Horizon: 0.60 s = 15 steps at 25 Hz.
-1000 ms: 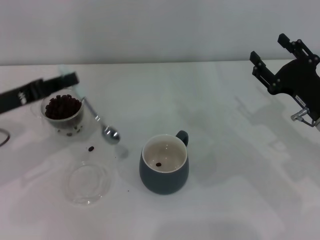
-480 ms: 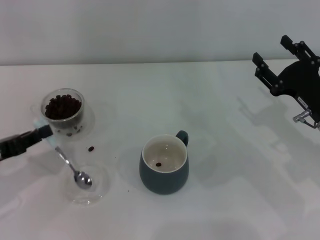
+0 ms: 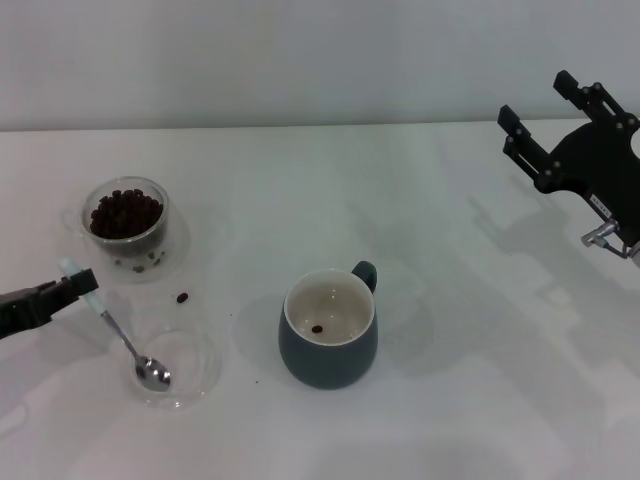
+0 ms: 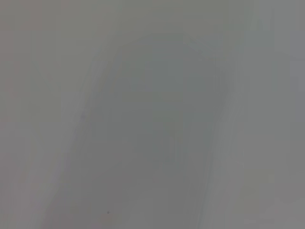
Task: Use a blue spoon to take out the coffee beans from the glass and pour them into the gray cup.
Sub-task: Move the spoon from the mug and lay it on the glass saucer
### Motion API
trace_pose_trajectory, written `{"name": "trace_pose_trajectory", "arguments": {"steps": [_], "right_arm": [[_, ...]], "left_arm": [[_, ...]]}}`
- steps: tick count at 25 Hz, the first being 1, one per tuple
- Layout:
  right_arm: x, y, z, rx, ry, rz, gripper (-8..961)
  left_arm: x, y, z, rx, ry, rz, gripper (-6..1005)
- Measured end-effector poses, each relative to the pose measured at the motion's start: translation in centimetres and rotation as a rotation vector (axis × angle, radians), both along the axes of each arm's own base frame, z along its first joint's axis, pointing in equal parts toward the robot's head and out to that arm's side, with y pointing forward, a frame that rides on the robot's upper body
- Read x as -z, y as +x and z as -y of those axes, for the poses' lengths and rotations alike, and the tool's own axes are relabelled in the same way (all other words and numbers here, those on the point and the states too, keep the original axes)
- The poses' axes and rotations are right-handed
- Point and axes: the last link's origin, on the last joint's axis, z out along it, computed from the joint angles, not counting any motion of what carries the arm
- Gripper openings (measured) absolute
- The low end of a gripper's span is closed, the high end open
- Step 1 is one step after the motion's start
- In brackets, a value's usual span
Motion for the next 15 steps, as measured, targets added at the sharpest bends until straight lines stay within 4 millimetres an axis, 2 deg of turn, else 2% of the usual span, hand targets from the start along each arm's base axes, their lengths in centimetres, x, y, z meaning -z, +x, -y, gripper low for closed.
{"name": "trace_pose_trajectory", "arguments": {"steps": [15], "right_arm": [[0.1, -0.1, 0.0, -0.001, -0.008, -0.020, 739]], "left_arm": [[0.7, 1.3, -1.3, 0.022, -0.038, 0.004, 149]]}}
